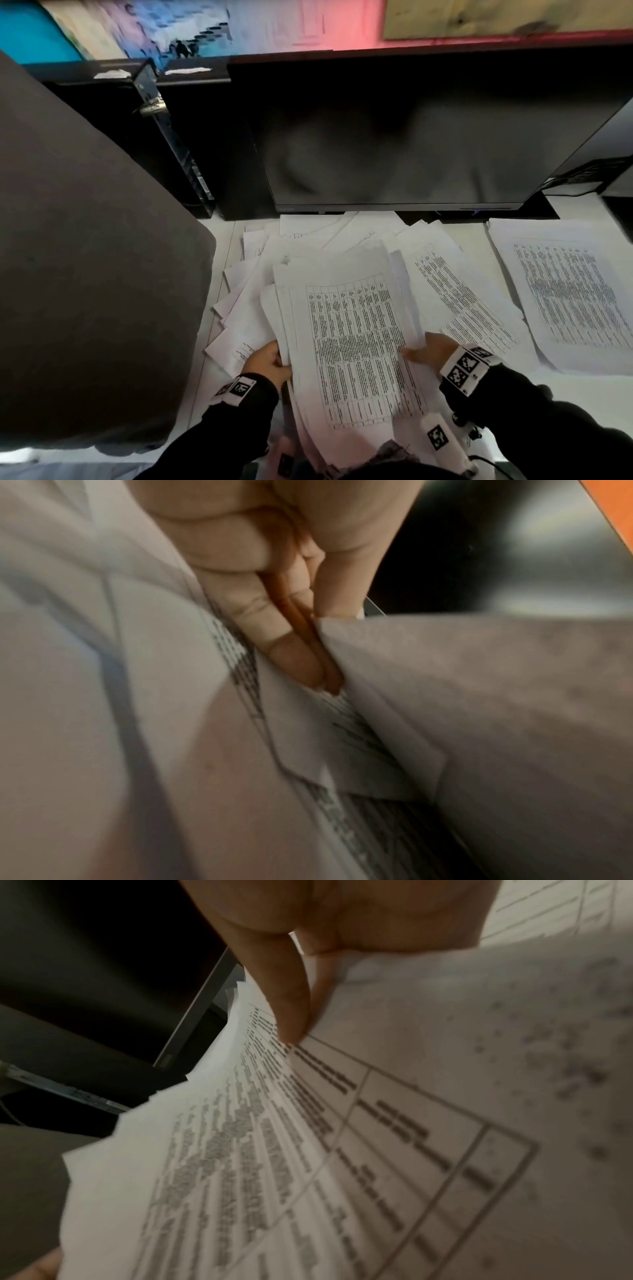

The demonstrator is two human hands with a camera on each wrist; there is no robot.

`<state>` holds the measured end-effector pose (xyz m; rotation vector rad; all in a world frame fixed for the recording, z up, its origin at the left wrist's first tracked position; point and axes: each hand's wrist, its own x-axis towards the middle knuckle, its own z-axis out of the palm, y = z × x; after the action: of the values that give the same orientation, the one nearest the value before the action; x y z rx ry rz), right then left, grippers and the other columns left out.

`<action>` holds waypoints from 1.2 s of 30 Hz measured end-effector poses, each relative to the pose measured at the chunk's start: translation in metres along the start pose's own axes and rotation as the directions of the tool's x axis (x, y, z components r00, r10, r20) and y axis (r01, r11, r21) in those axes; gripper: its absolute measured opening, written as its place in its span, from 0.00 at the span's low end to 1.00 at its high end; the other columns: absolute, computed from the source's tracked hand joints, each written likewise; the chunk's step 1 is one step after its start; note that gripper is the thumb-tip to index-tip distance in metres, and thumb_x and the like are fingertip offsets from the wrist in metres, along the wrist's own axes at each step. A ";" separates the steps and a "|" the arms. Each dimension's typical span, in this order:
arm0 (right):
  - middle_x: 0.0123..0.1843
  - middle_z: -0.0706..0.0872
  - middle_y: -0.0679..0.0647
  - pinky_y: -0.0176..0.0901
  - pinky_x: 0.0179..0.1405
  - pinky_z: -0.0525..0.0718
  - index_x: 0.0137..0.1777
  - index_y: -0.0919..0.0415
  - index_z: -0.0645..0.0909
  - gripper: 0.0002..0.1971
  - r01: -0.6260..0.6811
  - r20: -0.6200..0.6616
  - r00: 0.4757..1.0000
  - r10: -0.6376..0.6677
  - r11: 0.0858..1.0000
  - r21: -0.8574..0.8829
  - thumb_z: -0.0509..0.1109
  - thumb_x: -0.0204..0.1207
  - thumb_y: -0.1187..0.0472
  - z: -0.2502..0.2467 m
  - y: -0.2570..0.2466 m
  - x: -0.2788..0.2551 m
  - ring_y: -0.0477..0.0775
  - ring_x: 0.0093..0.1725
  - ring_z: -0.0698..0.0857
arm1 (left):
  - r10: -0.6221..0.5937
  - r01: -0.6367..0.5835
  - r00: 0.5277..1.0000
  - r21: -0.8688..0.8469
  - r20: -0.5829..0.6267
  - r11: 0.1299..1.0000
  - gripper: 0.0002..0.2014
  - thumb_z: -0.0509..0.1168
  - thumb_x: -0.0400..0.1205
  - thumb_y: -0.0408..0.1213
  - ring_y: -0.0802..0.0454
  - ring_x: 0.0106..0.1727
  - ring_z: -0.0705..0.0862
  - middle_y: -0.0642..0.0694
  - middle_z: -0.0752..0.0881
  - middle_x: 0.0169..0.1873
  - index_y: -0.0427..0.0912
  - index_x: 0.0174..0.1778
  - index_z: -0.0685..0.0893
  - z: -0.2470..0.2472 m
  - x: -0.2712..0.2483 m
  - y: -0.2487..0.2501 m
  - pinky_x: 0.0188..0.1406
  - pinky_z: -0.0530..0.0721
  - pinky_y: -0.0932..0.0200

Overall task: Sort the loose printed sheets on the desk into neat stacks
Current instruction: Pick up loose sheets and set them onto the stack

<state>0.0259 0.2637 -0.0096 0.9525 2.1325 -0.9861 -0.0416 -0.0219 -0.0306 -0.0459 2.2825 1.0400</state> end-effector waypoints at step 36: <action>0.54 0.76 0.53 0.43 0.52 0.80 0.64 0.58 0.74 0.20 0.273 -0.030 0.946 -0.322 0.845 -0.461 0.67 0.75 0.49 -0.055 -0.028 0.002 0.51 0.49 0.77 | -0.040 0.030 0.991 0.076 0.127 0.997 0.17 0.50 0.84 0.28 0.43 0.64 0.79 0.41 0.84 0.56 0.38 0.63 0.81 -0.035 -0.001 0.061 0.63 0.71 0.59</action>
<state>-0.0097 0.2956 0.0295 0.4580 2.5000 -0.5321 -0.0758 -0.0039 0.0280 0.0113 2.1936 0.9130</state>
